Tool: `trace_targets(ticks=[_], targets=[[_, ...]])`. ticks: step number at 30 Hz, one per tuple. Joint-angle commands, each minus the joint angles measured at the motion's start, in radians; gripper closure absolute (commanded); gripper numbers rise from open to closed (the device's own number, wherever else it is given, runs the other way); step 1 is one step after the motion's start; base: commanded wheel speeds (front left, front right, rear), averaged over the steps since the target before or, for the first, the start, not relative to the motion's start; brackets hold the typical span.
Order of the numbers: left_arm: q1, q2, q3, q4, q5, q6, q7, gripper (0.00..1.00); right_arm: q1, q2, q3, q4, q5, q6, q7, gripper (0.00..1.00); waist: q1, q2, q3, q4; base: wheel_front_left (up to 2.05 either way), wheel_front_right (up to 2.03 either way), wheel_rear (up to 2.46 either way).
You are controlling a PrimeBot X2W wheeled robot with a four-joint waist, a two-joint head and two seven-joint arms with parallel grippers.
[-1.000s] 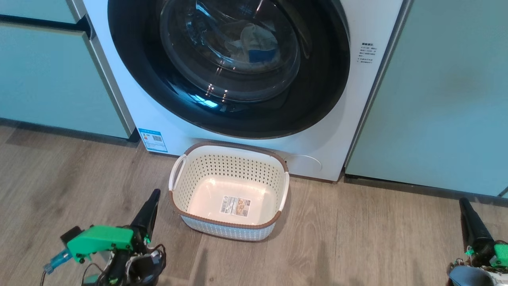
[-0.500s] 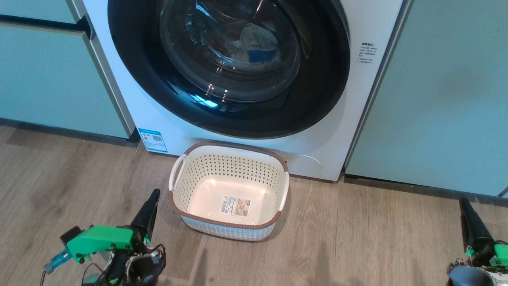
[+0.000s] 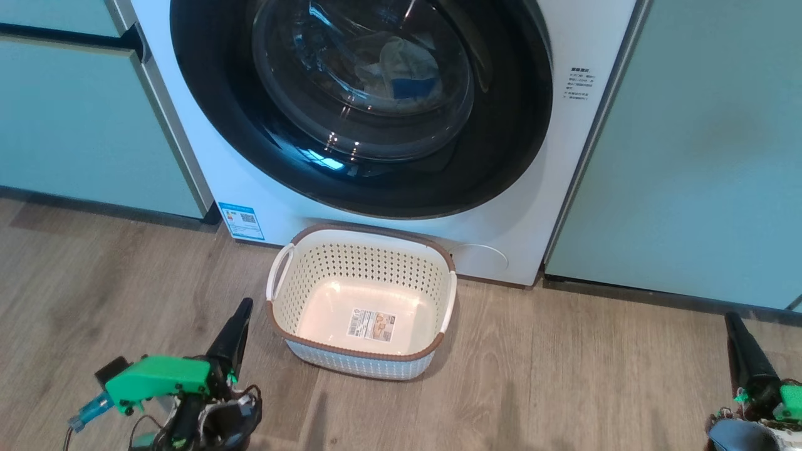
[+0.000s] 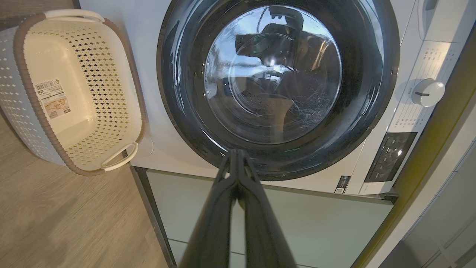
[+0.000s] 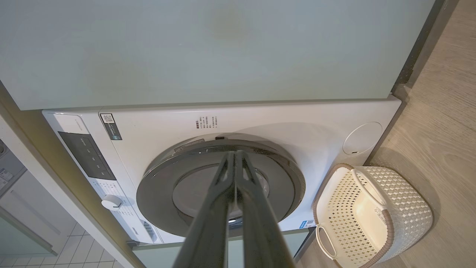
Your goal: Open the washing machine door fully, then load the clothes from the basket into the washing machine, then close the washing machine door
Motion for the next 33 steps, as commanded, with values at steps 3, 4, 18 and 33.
trace_targets(ticks=[3,4,18,33], targets=[[-0.036,0.007,0.034,-0.036,-0.005,-0.002,0.006,1.0,-0.055,-0.003,0.016,-0.036,0.007,-0.003,0.006,1.0,0.0,0.0,0.0,0.0,0.0,0.0,0.0],[-0.036,0.007,0.034,-0.036,-0.005,-0.002,0.006,1.0,-0.055,-0.003,0.016,-0.036,0.007,-0.003,0.006,1.0,0.0,0.0,0.0,0.0,0.0,0.0,0.0],[-0.036,0.007,0.034,-0.036,-0.005,-0.002,0.006,1.0,-0.055,-0.003,0.016,-0.036,0.007,-0.003,0.006,1.0,0.0,0.0,0.0,0.0,0.0,0.0,0.0],[-0.036,0.007,0.034,-0.036,-0.005,-0.002,0.006,1.0,-0.055,-0.003,0.016,-0.036,0.007,-0.003,0.006,1.0,0.0,0.0,0.0,0.0,0.0,0.0,0.0]])
